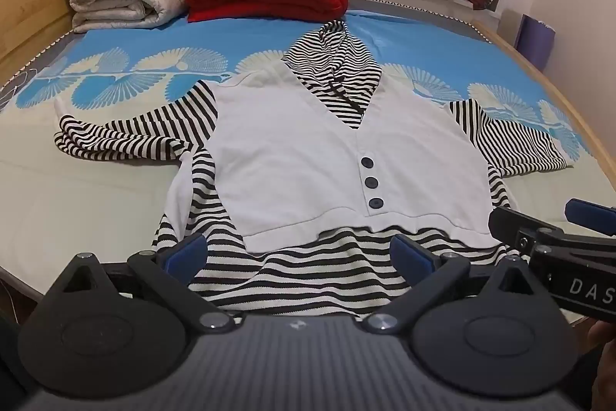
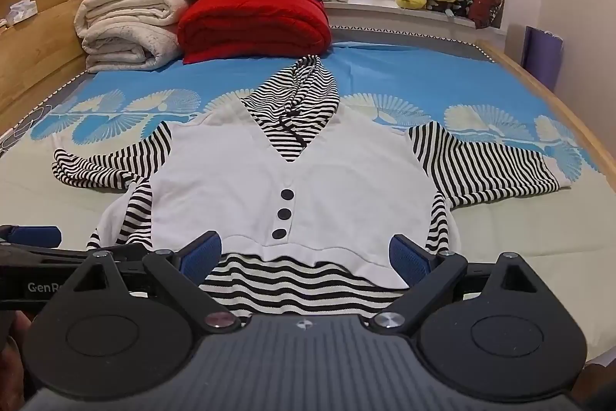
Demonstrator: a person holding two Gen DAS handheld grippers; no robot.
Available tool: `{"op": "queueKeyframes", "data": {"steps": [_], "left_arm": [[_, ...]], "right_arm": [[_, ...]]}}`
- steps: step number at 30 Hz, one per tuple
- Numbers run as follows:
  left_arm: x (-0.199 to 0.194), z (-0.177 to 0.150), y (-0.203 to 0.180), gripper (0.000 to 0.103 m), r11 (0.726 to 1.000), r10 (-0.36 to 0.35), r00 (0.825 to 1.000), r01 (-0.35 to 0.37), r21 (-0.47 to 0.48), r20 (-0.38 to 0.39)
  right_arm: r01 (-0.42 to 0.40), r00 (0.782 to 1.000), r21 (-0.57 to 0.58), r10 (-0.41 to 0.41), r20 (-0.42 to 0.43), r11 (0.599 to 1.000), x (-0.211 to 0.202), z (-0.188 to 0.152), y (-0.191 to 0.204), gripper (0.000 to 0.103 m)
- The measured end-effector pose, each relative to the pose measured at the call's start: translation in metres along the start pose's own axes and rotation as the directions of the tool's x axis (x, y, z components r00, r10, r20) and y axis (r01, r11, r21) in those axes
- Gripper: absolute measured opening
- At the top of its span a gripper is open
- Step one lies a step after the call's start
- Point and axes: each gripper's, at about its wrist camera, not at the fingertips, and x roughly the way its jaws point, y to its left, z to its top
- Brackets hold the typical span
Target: Fold small clothes
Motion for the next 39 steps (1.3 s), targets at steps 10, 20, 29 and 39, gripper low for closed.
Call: {"op": "queueKeyframes", "data": {"steps": [10, 20, 29, 39], "left_arm": [[0.0001, 0.001, -0.0006, 0.102, 1.0, 0.002, 1.0, -0.002, 0.001, -0.001], [0.0001, 0.0014, -0.0005, 0.102, 1.0, 0.002, 1.0, -0.002, 0.001, -0.002], [0.0003, 0.0018, -0.0007, 0.101, 1.0, 0.002, 1.0, -0.002, 0.001, -0.002], [0.0002, 0.0019, -0.0005, 0.102, 1.0, 0.001, 1.0, -0.001, 0.001, -0.002]], "right_arm": [[-0.001, 1.0, -0.002, 0.001, 0.003, 1.0, -0.0016, 0.004, 0.0023, 0.094], [0.0, 1.0, -0.003, 0.0, 0.005, 1.0, -0.0015, 0.0022, 0.0008, 0.094], [0.0, 1.0, -0.004, 0.0, 0.006, 1.0, -0.0018, 0.0023, 0.0013, 0.094], [-0.001, 1.0, -0.006, 0.001, 0.008, 1.0, -0.0022, 0.0024, 0.0007, 0.094]]}}
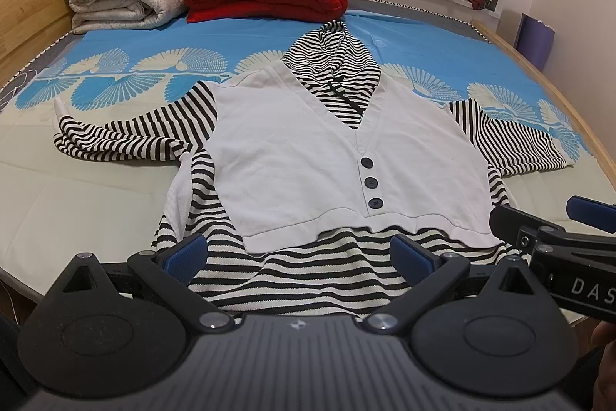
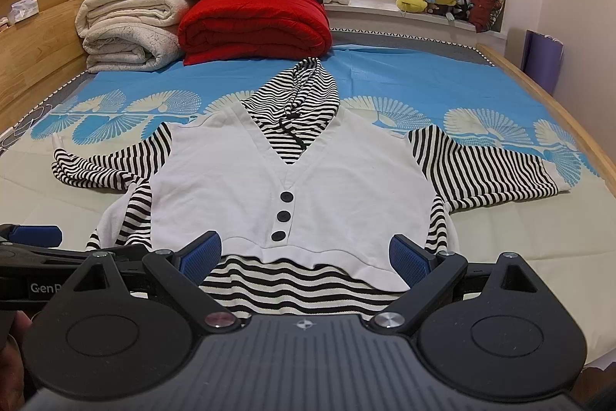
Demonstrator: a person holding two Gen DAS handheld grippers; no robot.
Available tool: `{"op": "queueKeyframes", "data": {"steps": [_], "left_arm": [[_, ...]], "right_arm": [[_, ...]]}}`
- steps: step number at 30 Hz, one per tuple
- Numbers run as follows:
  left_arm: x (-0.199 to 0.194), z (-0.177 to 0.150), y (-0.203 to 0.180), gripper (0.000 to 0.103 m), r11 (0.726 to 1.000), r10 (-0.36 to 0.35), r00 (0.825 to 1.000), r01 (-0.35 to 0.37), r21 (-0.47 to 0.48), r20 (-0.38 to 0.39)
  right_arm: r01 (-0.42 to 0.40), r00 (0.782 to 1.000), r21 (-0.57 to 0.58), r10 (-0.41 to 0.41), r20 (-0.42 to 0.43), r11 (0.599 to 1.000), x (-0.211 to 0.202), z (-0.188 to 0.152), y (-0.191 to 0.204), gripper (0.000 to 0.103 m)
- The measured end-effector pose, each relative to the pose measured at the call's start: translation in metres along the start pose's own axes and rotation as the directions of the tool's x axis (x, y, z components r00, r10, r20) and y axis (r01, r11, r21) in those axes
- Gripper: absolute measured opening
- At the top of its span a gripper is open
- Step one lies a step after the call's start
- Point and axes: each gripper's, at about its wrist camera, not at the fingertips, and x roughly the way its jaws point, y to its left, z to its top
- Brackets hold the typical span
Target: Fold small clothes
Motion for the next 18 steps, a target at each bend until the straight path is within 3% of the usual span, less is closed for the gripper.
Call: {"op": "queueKeyframes", "data": {"steps": [7, 10, 13, 15, 18], "left_arm": [[0.0, 0.0, 0.0, 0.102, 1.0, -0.003, 1.0, 0.003, 0.001, 0.0], [-0.001, 0.001, -0.003, 0.101, 1.0, -0.005, 1.0, 0.005, 0.015, 0.016], [-0.002, 0.004, -0.005, 0.096, 0.999, -0.007, 0.999, 0.006, 0.032, 0.047], [-0.005, 0.006, -0.003, 0.087, 0.999, -0.015, 0.997, 0.013, 0.034, 0.07], [-0.009, 0.008, 0.001, 0.076, 0.999, -0.031, 0.995, 0.027, 0.039, 0.094]], "right_arm": [[0.009, 1.0, -0.007, -0.009, 0.018, 1.0, -0.001, -0.004, -0.002, 0.094], [0.025, 0.998, -0.016, -0.024, 0.051, 1.0, -0.002, -0.004, -0.004, 0.088], [0.046, 0.995, 0.008, -0.047, 0.092, 0.999, -0.009, -0.003, -0.012, 0.088], [0.036, 0.996, 0.056, -0.04, 0.074, 0.998, -0.013, -0.001, -0.017, 0.088], [0.026, 0.977, 0.072, -0.041, 0.211, 0.997, -0.019, -0.012, -0.024, 0.088]]}}
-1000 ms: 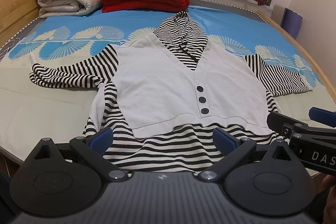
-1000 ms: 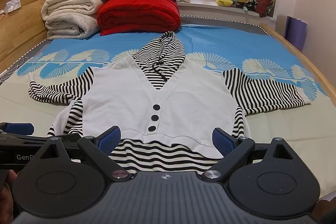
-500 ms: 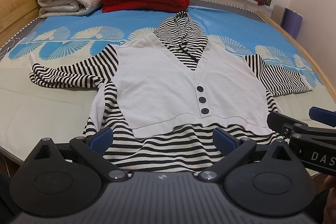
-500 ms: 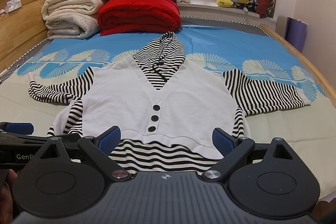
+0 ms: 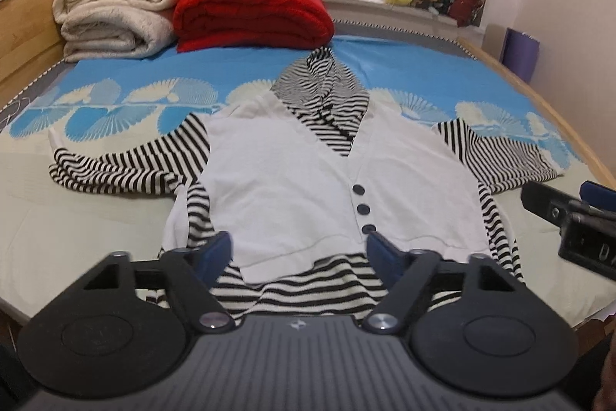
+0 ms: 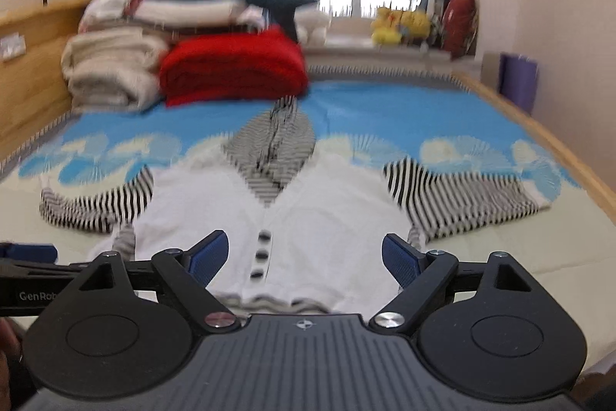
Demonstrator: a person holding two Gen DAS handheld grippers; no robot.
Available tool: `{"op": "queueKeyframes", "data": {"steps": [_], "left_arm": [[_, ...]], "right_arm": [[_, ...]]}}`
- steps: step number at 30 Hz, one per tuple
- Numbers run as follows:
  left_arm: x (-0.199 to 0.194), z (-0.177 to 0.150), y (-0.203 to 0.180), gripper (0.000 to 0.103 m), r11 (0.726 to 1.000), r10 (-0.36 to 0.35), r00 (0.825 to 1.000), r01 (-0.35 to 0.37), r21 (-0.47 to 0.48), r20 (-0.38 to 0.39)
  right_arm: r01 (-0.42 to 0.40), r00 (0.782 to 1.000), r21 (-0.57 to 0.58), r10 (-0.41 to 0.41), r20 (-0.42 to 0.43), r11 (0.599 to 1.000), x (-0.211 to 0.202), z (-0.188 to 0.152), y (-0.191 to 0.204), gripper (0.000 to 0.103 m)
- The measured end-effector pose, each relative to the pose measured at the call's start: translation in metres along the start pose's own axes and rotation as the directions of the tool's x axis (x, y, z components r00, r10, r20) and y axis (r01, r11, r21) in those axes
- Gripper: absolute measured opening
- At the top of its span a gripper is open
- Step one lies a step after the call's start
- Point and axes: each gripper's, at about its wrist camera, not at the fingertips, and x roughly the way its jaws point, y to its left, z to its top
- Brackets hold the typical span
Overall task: Fold small clothes
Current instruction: 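Grasp a striped sleeve cuff with the left gripper and fold it across the white body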
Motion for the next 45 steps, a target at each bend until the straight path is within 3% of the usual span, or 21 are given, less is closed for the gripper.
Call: {"op": "queueKeyframes", "data": {"steps": [2, 5, 9, 12, 15, 19, 22, 23, 26, 31, 33, 35, 39, 43, 45], "left_arm": [[0.0, 0.0, 0.004, 0.073, 1.0, -0.001, 1.0, 0.001, 0.001, 0.013], [0.002, 0.004, 0.01, 0.068, 1.0, 0.006, 0.999, -0.006, 0.0, 0.042], [-0.001, 0.021, 0.018, 0.067, 1.0, 0.014, 0.996, -0.015, 0.01, 0.083], [-0.005, 0.041, 0.027, 0.067, 0.999, 0.005, 0.993, -0.009, 0.033, 0.12], [0.001, 0.061, 0.045, 0.068, 0.998, 0.017, 0.989, -0.026, 0.054, 0.149], [0.033, 0.085, 0.086, 0.064, 0.998, 0.064, 0.992, -0.064, 0.001, 0.107], [0.07, 0.102, 0.129, 0.051, 0.985, 0.155, 0.985, -0.149, -0.082, 0.074], [0.084, 0.109, 0.147, 0.049, 0.975, 0.194, 0.979, -0.186, -0.117, 0.059], [0.125, 0.133, 0.202, 0.049, 0.922, 0.305, 0.952, -0.304, -0.241, -0.035], [0.176, 0.154, 0.29, 0.051, 0.818, 0.449, 0.888, -0.455, -0.351, -0.104], [0.193, 0.149, 0.315, 0.054, 0.787, 0.471, 0.871, -0.487, -0.38, -0.14], [0.202, 0.144, 0.334, 0.055, 0.746, 0.473, 0.859, -0.508, -0.43, -0.195], [0.208, 0.137, 0.357, 0.07, 0.728, 0.476, 0.858, -0.507, -0.461, -0.192], [0.227, 0.13, 0.369, 0.071, 0.721, 0.515, 0.836, -0.543, -0.431, -0.191], [0.245, 0.125, 0.377, 0.071, 0.711, 0.517, 0.827, -0.558, -0.427, -0.22]], "right_arm": [[0.003, 1.0, -0.004, -0.003, 0.029, 1.0, 0.003, -0.016, -0.007, 0.088], [0.009, 0.999, -0.034, -0.01, -0.034, 0.999, 0.019, -0.023, -0.014, 0.088], [0.028, 1.0, -0.081, -0.027, 0.007, 0.996, 0.023, -0.023, -0.024, 0.088], [0.009, 0.998, 0.028, -0.007, -0.065, 1.0, 0.033, -0.018, -0.033, 0.085], [0.006, 0.998, 0.073, -0.002, -0.062, 0.997, 0.038, -0.014, -0.034, 0.082], [0.029, 0.997, 0.082, -0.024, -0.069, 0.996, 0.046, -0.013, -0.032, 0.062], [0.038, 0.997, 0.087, -0.033, -0.064, 0.995, 0.052, -0.007, -0.031, 0.042], [0.035, 0.997, 0.094, -0.029, -0.068, 0.995, 0.055, -0.003, -0.032, 0.034], [-0.006, 0.998, 0.099, 0.012, -0.065, 0.995, 0.064, 0.02, -0.032, 0.022], [-0.116, 0.992, 0.077, 0.12, -0.046, 0.99, 0.1, 0.078, -0.02, 0.023], [-0.13, 0.987, 0.029, 0.132, -0.089, 0.991, 0.127, 0.101, -0.009, 0.031], [-0.131, 0.985, -0.009, 0.129, -0.117, 0.991, 0.158, 0.117, 0.004, 0.051], [-0.151, 0.982, -0.006, 0.149, -0.112, 0.989, 0.217, 0.118, 0.018, 0.053], [-0.151, 0.961, 0.071, 0.163, -0.223, 0.986, 0.259, 0.093, 0.019, 0.052], [-0.149, 0.953, 0.055, 0.159, -0.259, 0.987, 0.271, 0.087, 0.023, 0.052]]}}
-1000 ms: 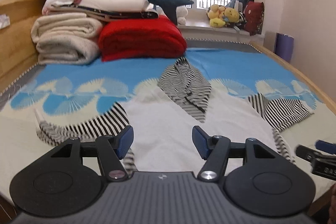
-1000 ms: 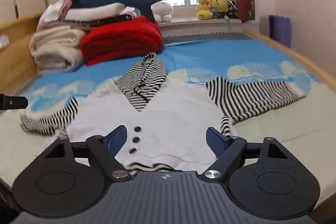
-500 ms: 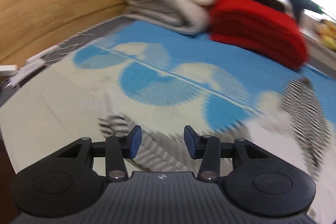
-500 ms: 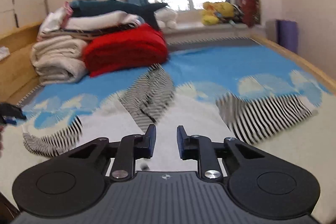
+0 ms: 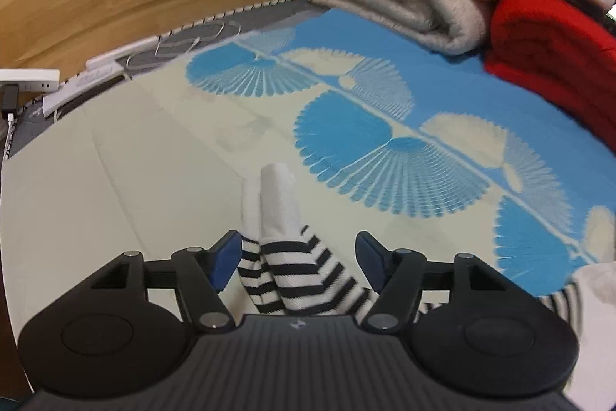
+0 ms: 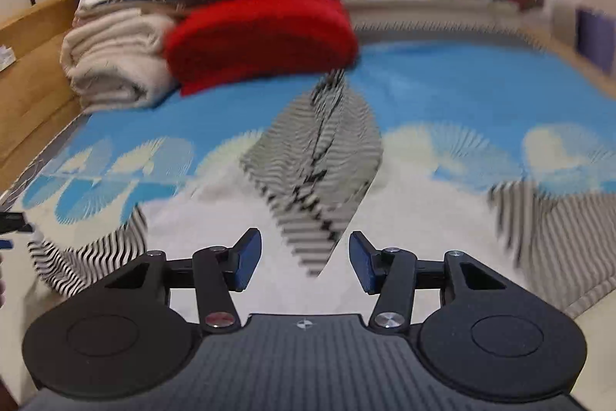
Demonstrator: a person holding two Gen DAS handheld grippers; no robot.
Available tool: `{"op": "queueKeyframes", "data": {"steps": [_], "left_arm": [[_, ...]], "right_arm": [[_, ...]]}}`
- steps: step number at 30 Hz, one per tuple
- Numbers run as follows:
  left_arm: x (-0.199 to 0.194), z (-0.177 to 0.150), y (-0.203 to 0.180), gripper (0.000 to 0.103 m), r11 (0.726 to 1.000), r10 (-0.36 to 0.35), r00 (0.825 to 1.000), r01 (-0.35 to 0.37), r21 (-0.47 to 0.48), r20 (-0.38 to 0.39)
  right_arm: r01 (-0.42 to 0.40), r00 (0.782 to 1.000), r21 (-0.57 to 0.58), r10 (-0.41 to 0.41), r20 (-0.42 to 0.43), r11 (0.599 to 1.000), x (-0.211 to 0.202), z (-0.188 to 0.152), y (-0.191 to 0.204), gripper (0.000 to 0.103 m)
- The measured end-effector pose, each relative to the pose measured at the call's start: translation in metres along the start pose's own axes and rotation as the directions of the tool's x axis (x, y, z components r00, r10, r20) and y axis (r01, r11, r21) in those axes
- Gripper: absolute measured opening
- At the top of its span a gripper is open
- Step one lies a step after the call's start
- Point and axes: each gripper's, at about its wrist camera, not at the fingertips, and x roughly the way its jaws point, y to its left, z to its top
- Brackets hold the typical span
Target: Fold small clothes
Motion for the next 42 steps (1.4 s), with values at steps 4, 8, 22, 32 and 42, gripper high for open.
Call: {"op": "queueKeyframes", "data": {"steps": [4, 8, 22, 32, 42], "left_arm": [[0.031, -0.002, 0.007, 0.06, 0.998, 0.043, 0.998, -0.046, -0.053, -0.055], [0.036, 0.0, 0.008, 0.005, 0.996, 0.004, 0.994, -0.013, -0.083, -0.106], [-0.2, -0.106, -0.236, 0.024, 0.441, -0.773, 0.506, 0.862, 0.25, -0.383], [-0.14, -0.097, -0.237, 0.041, 0.709, -0.461, 0.818, 0.572, 0.413, -0.343], [-0.097, -0.03, -0.194, 0.041, 0.865, -0.383, 0.887, 0.442, 0.236, -0.258]], "right_arm": [[0.012, 1.0, -0.043, -0.011, 0.023, 0.999, 0.011, -0.003, -0.002, 0.04], [-0.001, 1.0, -0.028, 0.0, -0.011, 1.0, 0.019, -0.006, -0.014, 0.02], [0.073, 0.993, 0.234, -0.05, -0.105, 0.969, 0.036, -0.011, -0.068, 0.021], [0.206, 0.956, 0.496, -0.066, -0.285, 0.844, 0.073, -0.042, -0.112, 0.035], [0.221, 0.937, 0.318, -0.109, -0.333, 0.922, 0.089, -0.051, -0.086, 0.003]]}}
